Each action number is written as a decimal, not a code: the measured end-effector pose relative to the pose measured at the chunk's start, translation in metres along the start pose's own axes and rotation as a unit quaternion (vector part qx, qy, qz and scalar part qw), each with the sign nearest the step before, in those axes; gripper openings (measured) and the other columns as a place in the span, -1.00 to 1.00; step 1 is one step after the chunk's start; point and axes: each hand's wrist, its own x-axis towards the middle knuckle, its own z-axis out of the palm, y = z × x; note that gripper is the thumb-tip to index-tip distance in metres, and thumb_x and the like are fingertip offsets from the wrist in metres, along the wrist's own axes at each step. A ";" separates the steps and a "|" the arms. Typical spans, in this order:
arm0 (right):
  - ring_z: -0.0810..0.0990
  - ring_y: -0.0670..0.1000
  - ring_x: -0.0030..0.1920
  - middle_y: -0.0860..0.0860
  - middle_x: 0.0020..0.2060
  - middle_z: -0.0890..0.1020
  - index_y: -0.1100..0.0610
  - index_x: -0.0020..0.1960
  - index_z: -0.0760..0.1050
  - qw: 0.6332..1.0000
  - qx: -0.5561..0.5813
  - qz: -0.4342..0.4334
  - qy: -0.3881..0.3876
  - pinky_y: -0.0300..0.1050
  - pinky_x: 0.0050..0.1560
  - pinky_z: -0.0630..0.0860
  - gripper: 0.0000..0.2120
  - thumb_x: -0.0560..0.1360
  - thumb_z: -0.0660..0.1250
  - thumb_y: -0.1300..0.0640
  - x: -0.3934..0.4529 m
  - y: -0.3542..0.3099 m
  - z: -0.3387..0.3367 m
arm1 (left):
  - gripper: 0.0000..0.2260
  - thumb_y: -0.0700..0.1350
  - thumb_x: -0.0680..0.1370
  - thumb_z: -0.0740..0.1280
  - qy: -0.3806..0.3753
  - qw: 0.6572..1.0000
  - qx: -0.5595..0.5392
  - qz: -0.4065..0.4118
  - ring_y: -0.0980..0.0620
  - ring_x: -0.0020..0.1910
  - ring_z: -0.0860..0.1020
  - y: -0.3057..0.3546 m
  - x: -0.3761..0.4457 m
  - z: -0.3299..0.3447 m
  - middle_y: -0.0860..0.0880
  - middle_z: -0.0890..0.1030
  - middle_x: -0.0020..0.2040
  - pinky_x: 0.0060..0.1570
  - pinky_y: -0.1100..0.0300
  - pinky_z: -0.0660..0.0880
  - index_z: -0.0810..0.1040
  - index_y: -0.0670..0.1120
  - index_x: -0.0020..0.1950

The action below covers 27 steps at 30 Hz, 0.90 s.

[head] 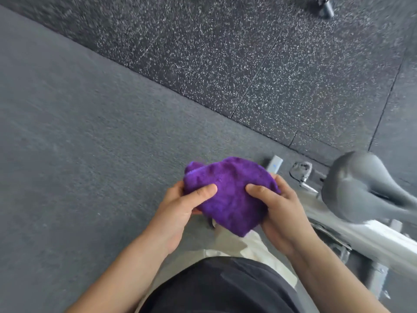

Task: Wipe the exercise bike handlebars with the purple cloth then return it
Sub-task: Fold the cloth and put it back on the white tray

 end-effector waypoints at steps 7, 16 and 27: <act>0.69 0.16 0.17 0.15 0.18 0.70 0.09 0.30 0.56 0.996 0.077 0.043 -0.029 0.17 0.10 0.64 -0.55 0.43 0.50 0.07 0.087 -0.093 0.030 | -0.50 -0.29 0.28 0.54 -0.073 0.995 -0.071 -0.008 -0.13 0.11 0.69 0.105 0.106 0.051 -0.22 0.69 0.17 0.11 0.01 0.65 0.63 -0.15 0.22; 0.69 -0.01 0.14 0.00 0.12 0.73 -0.15 0.17 0.63 0.990 0.008 -0.109 0.089 -0.02 0.15 0.63 -0.73 0.47 0.46 -0.04 0.196 -0.204 0.050 | -0.38 -0.17 0.18 0.61 -0.252 0.965 0.045 -0.063 -0.07 0.14 0.68 0.228 0.270 0.099 -0.12 0.69 0.20 -0.04 0.08 0.66 0.63 0.05 0.23; 0.61 0.23 0.21 0.24 0.22 0.64 0.15 0.19 0.63 0.918 0.306 -0.187 0.171 0.28 0.34 0.46 -0.68 0.49 0.35 0.08 0.281 -0.342 0.034 | -0.62 -0.21 0.28 0.56 -0.466 0.848 0.178 -0.181 -0.10 0.01 0.72 0.344 0.426 0.257 -0.15 0.74 0.03 -0.06 0.07 0.64 0.72 -0.08 0.09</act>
